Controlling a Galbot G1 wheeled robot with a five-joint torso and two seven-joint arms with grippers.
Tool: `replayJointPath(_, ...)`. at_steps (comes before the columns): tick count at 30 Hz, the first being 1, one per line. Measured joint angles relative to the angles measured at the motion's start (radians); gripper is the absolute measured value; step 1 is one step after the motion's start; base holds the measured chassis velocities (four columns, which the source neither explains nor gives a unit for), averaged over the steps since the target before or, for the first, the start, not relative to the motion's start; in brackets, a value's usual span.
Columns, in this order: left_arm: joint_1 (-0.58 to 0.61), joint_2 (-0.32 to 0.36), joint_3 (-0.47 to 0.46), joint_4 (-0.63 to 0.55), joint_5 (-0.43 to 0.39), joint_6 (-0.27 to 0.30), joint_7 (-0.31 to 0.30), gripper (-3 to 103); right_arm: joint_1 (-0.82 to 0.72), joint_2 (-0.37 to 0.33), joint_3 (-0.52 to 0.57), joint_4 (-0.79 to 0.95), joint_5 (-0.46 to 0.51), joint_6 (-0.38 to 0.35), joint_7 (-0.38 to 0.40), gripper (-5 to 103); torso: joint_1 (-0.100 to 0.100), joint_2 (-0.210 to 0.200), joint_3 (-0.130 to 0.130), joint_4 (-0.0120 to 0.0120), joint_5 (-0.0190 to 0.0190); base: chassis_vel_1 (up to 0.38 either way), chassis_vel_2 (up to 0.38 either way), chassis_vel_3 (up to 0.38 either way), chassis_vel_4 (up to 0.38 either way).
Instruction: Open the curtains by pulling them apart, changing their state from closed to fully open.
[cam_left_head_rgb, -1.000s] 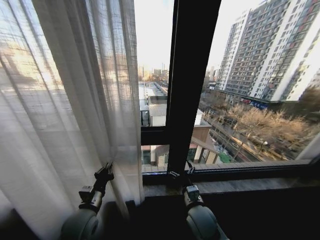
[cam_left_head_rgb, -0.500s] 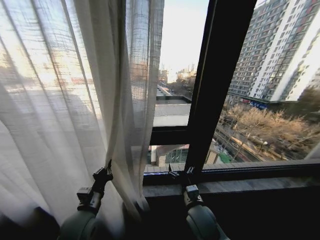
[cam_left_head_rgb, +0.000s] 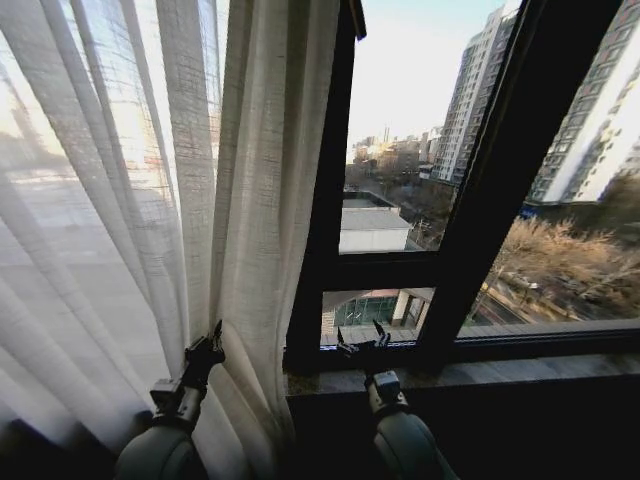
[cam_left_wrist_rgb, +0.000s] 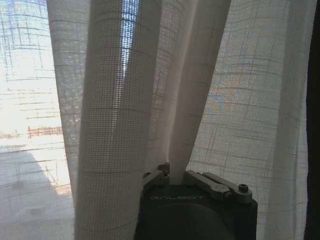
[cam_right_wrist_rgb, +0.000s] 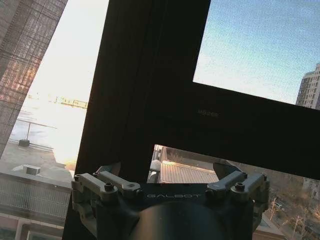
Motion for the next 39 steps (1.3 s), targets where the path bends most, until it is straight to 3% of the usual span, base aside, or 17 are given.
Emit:
replayJointPath(30,0.086,-0.068,-0.017,-0.061,0.07,-0.011,-0.003,0,-0.007,-0.013,-0.014,0.02,0.022,0.016,0.004,100,0.0,0.0,0.0,0.0001,-0.0001,0.353,0.35,-0.355,-0.352)
replayJointPath(39,0.095,-0.071,-0.02,-0.066,0.072,-0.011,-0.006,0,-0.006,-0.017,-0.011,0.027,0.027,0.017,0.003,100,0.0,0.0,0.0,0.0003,-0.0006,0.122,0.098,-0.111,-0.1)
